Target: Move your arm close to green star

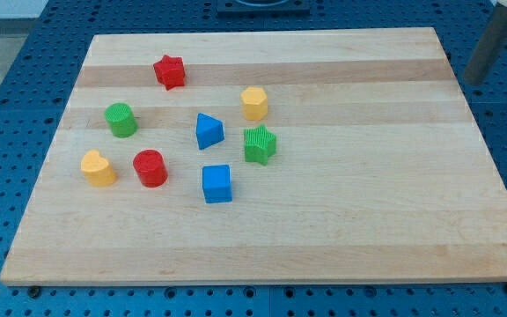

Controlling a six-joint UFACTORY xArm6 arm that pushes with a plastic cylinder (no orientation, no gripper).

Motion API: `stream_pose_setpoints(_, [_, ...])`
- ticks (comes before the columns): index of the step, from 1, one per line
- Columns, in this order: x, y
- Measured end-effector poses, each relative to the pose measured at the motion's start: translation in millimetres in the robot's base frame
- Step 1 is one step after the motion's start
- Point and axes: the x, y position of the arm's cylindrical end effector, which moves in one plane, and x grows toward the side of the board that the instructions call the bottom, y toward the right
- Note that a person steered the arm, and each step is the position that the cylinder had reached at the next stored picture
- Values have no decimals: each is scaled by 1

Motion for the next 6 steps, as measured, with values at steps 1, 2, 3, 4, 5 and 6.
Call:
stream_pose_setpoints(1, [65, -44])
stream_pose_setpoints(2, [110, -72])
stream_pose_setpoints(3, [133, -109])
stream_pose_setpoints(4, [133, -149])
stream_pose_setpoints(5, [136, -191])
stream_pose_setpoints(6, [144, -221])
